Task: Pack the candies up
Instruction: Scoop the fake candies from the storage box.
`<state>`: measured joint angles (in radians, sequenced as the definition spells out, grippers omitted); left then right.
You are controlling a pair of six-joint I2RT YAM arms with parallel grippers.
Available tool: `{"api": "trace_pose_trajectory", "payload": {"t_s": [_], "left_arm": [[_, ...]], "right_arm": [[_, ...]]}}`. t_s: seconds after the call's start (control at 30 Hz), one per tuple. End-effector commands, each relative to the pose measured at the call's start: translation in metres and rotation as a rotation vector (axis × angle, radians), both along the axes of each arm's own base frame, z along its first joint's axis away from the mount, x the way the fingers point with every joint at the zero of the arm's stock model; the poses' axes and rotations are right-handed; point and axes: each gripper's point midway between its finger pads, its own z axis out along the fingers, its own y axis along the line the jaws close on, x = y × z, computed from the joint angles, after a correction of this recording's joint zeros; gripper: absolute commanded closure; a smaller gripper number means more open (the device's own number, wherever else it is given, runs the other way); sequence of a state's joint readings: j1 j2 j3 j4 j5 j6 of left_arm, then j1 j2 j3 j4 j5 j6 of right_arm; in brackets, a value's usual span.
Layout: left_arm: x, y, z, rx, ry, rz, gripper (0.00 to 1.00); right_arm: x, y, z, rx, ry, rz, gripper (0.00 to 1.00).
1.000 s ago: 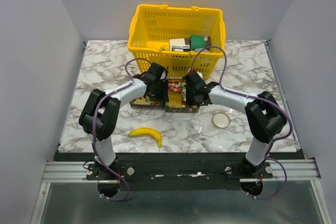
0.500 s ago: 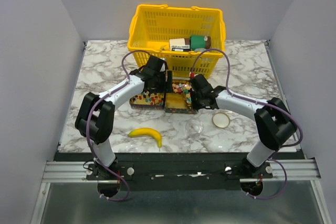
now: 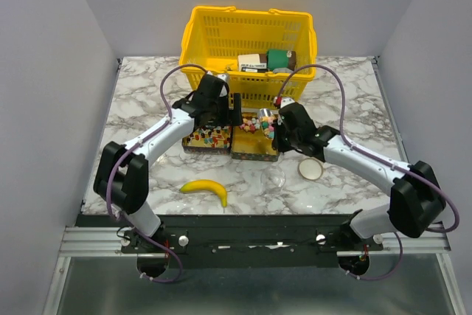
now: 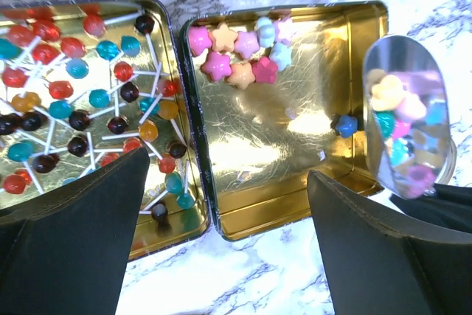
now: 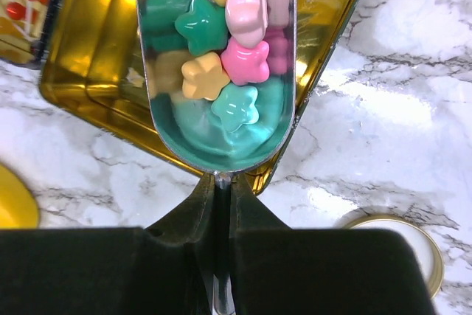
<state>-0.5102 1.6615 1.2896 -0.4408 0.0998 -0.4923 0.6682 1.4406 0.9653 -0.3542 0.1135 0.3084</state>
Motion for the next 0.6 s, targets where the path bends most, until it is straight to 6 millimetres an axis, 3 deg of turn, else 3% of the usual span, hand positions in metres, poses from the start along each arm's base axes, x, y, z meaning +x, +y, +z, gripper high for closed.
{"api": "trace_pose_trajectory", "payload": {"t_s": [0.0, 0.13, 0.17, 0.23, 0.37, 0.57], "left_arm": [[0.006, 0.018, 0.022, 0.019, -0.141, 0.032, 0.01], [0.001, 0.036, 0.032, 0.034, -0.218, 0.060, 0.01], [-0.003, 0.042, 0.024, 0.047, -0.215, 0.068, 0.01], [-0.004, 0.050, 0.032, 0.047, -0.259, 0.094, 0.01], [-0.009, 0.060, 0.026, 0.059, -0.270, 0.122, 0.01], [-0.008, 0.061, 0.020, 0.068, -0.254, 0.127, 0.01]], "right_arm": [[-0.011, -0.002, 0.027, 0.027, -0.033, 0.028, 0.99], [-0.029, -0.008, 0.045, 0.054, 0.002, 0.023, 0.99], [-0.033, -0.009, 0.049, 0.063, 0.010, 0.022, 0.99], [-0.048, -0.014, 0.057, 0.072, 0.049, 0.026, 0.99], [-0.074, -0.023, 0.065, 0.066, 0.094, 0.048, 0.99], [-0.114, -0.033, 0.055, 0.063, 0.189, 0.096, 0.99]]}}
